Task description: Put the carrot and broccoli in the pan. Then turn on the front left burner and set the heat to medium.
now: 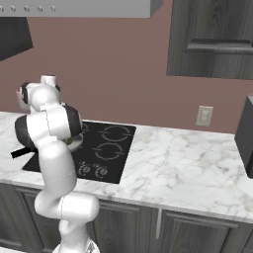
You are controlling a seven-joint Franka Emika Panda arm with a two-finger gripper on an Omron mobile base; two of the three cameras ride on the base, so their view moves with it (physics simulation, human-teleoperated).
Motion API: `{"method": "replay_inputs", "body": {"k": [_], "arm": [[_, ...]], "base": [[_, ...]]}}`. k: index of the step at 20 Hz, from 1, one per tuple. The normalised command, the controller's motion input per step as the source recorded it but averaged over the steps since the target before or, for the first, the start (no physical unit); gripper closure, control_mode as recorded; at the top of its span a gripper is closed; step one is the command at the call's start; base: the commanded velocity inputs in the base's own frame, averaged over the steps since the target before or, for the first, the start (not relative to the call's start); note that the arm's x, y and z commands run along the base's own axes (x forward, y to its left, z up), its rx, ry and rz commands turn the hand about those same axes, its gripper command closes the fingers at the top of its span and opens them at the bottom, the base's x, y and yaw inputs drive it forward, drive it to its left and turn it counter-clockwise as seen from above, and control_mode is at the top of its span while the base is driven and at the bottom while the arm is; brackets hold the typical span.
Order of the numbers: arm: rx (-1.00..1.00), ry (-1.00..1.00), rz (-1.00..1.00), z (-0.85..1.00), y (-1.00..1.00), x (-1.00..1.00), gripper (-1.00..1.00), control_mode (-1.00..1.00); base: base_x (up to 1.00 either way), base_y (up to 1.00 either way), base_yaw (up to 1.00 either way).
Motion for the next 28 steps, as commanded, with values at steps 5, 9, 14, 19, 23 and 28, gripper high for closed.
{"method": "replay_inputs", "body": {"k": [5, 9, 14, 19, 23, 28], "arm": [[-0.07, 0.00, 0.00, -0.50, 0.00, 0.34, 1.00, -1.00], [-0.05, 0.00, 0.00, -0.34, 0.05, 0.31, 1.00, -1.00], [-0.05, 0.01, 0.00, -0.30, 0.07, 0.29, 1.00, -1.00], [-0.04, 0.02, 0.00, -0.30, 0.08, 0.35, 1.00, -1.00], [-0.01, 0.01, 0.00, -0.17, 0.11, 0.14, 1.00, -1.00], [0.00, 0.01, 0.00, -0.12, 0.08, 0.03, 1.00, -1.00]], "base": [[0.00, 0.00, 0.00], [0.00, 0.00, 0.00], [0.00, 0.00, 0.00], [0.00, 0.00, 0.00], [0.00, 0.00, 0.00], [0.00, 0.00, 0.00]]}}
